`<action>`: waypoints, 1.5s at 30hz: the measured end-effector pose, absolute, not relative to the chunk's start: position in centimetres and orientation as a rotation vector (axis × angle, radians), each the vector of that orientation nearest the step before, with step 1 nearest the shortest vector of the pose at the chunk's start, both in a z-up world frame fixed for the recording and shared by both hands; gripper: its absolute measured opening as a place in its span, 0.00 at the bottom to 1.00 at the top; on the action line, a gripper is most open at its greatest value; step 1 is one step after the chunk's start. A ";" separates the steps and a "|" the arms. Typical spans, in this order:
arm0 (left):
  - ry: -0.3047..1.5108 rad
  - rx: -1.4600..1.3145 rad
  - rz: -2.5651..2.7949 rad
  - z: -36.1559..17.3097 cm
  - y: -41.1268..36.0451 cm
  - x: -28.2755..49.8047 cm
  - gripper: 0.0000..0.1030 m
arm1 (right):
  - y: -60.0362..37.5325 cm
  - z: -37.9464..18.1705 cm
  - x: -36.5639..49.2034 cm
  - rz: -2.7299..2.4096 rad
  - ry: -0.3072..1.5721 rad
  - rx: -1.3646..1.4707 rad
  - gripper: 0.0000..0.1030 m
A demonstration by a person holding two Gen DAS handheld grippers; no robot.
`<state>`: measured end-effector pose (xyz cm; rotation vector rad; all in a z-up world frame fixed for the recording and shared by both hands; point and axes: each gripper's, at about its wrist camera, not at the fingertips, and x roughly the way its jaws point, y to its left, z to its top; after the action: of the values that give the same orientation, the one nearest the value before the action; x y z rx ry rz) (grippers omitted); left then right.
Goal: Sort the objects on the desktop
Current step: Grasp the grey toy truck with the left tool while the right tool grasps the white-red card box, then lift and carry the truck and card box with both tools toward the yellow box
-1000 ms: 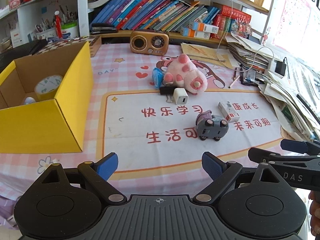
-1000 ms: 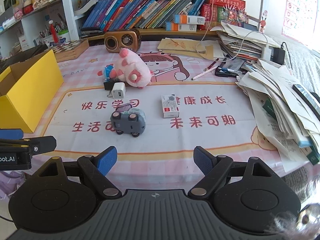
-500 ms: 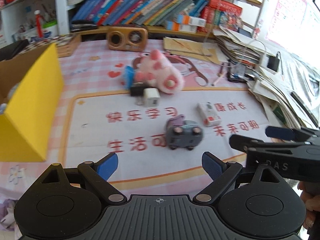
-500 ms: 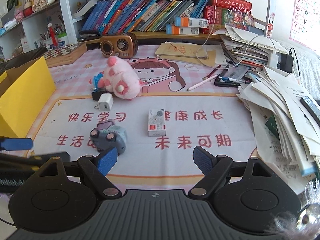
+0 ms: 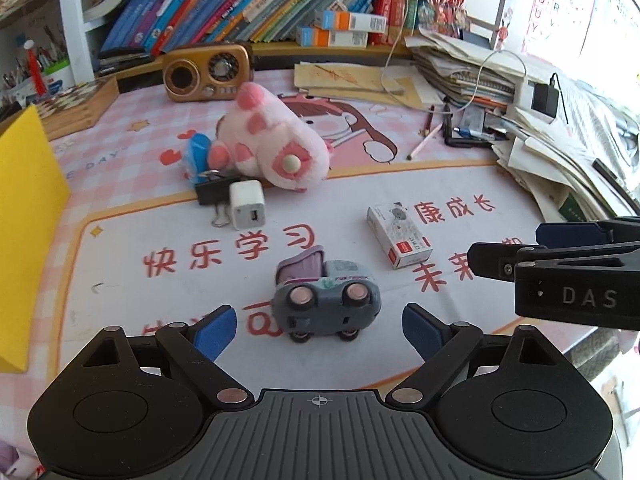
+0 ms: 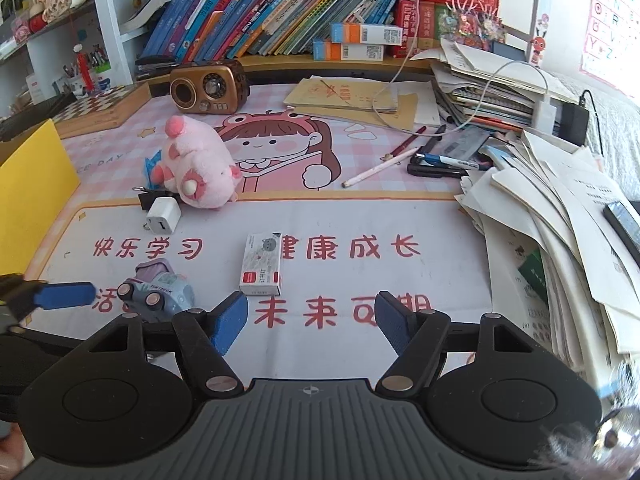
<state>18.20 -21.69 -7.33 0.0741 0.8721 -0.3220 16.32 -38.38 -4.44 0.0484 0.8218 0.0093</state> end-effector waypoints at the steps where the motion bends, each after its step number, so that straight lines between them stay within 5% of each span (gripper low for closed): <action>1: 0.865 0.077 -0.323 -7.4 -22.0 18.3 0.88 | -38.4 -4.5 16.5 0.014 0.824 0.046 0.67; 5: 0.870 0.099 -0.316 -8.1 -22.7 19.1 0.86 | -38.6 -4.6 17.3 0.029 0.830 0.039 0.67; 10: 0.888 0.096 -0.303 -8.9 -22.6 19.8 0.62 | -38.4 -4.9 18.5 0.052 0.839 0.035 0.67; 18: 0.843 0.077 -0.259 -6.6 -19.7 19.3 0.62 | -36.6 -6.1 21.1 0.118 0.851 -0.020 0.67; 24: 0.809 0.000 -0.205 -4.4 -16.5 18.6 0.62 | -34.8 -7.6 23.2 0.149 0.858 -0.088 0.54; 32: 0.805 -0.067 -0.150 -3.4 -14.0 17.8 0.62 | -34.1 -8.7 24.0 0.146 0.889 -0.100 0.52; 40: 0.803 -0.075 -0.159 -3.1 -13.5 17.5 0.62 | -33.6 -8.7 23.5 0.181 0.882 -0.081 0.27; 45: 0.796 -0.078 -0.168 -2.9 -13.2 17.0 0.62 | -33.7 -8.5 23.2 0.174 0.893 -0.055 0.27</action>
<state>16.97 -13.17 -2.93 -0.0781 0.7961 -0.1684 23.19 -33.66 -8.48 -0.0546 0.8934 0.1739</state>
